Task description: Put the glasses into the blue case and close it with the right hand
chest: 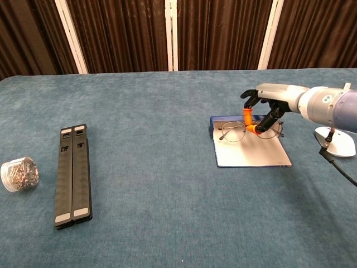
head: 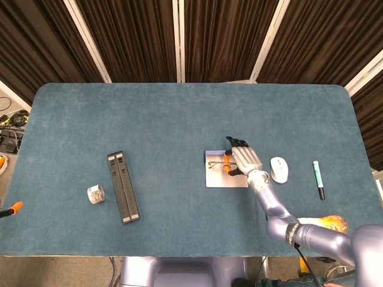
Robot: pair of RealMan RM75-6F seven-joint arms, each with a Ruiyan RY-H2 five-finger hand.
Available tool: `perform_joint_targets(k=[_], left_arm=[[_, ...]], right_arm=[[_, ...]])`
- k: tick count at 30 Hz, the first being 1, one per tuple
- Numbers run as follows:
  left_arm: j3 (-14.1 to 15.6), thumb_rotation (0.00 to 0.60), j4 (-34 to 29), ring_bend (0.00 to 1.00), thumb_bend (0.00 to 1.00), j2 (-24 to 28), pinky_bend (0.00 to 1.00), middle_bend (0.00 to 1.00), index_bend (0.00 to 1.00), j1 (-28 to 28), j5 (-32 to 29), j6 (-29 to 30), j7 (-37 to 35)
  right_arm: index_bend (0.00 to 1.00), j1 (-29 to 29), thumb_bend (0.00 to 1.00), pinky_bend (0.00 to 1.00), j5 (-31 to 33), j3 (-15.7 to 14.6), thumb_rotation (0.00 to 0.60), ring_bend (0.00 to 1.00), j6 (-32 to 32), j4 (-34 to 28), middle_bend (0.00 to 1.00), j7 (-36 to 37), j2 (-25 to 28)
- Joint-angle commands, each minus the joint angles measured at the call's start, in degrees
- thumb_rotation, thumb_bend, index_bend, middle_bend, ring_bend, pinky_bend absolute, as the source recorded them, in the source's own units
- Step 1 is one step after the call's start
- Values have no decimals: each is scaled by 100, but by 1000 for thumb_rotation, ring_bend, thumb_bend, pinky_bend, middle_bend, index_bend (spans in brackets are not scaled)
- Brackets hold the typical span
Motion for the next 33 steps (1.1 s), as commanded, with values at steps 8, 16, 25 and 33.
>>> perform_joint_targets(k=[8,16,25,33], left_arm=[[-9,600,17,0,0,-5,0,0,0,-20,-42,-37,9],[-15,600,36,0,0,-24,0,0,0,-47,-89,-88,34],[2,600,18,0,0,-35,0,0,0,-57,-62,-88,67],[-4,600,28,0,0,-38,0,0,0,-63,-87,-100,58]], right_arm=[[642,34,373,0,106,23,600,0,34,268,0,-80,-182],[263,54,257,0,397,125,600,0,475,593,0,-480,-525],[79,-112,0,0,168,147,600,0,654,86,0,-486,-252],[72,-79,0,0,-17,98,600,0,652,299,0,-573,-392]])
